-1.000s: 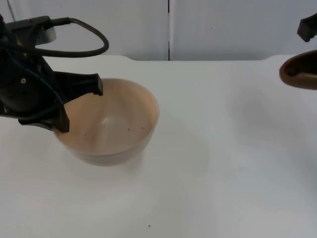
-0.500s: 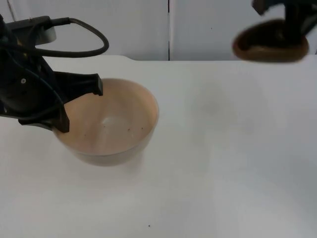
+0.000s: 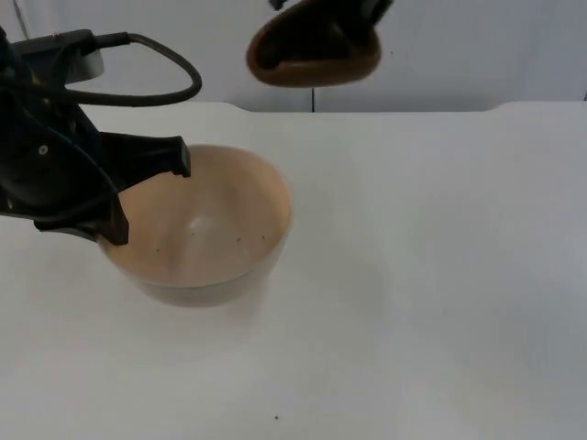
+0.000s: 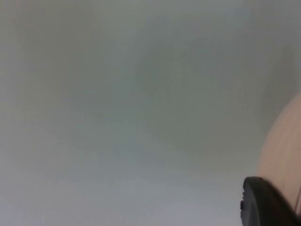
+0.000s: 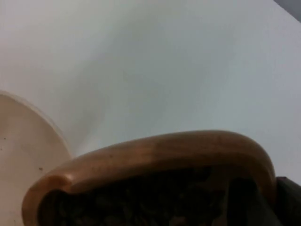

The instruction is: Pick up the bowl with the left hand and pour the coffee beans from the cup into the bowl with the right hand.

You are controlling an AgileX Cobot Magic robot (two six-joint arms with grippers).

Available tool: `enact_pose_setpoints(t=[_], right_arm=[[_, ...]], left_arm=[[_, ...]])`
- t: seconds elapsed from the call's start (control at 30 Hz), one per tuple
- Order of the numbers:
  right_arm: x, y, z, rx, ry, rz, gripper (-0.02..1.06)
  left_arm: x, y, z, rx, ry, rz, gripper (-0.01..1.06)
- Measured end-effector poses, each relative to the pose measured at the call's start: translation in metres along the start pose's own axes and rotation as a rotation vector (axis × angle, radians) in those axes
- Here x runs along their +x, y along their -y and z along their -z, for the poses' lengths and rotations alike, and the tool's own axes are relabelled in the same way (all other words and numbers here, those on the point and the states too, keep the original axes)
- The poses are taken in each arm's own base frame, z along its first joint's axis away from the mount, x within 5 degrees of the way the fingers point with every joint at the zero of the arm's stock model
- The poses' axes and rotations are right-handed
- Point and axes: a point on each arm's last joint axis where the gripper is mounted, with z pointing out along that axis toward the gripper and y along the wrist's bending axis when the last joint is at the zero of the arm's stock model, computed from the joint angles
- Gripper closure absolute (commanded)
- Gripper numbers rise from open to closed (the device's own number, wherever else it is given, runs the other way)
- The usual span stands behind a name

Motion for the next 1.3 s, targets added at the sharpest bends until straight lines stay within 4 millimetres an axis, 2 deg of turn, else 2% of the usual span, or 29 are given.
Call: enact_pose_setpoints(t=[0.03, 0.07, 0.23, 0.6, 1.3], right_arm=[[-0.003, -0.012, -0.003, 0.01, 0.008, 0.031, 1.05], [-0.003, -0.012, -0.003, 0.01, 0.008, 0.031, 1.05], [-0.003, -0.038, -0.009, 0.051, 0.013, 0.116, 1.05], [-0.005, -0.041, -0.003, 0.142, 0.046, 0.176, 1.05], [-0.013, -0.099, 0.05, 0.547, 0.301, 0.548, 1.05]], left_arm=[[0.0, 0.0, 0.0, -0.001, -0.002, 0.0, 1.05], [0.0, 0.0, 0.0, -0.001, -0.002, 0.0, 1.05], [0.0, 0.0, 0.0, -0.001, -0.002, 0.0, 1.05], [0.0, 0.0, 0.0, -0.001, -0.002, 0.0, 1.05], [0.0, 0.0, 0.0, -0.001, -0.002, 0.0, 1.05]])
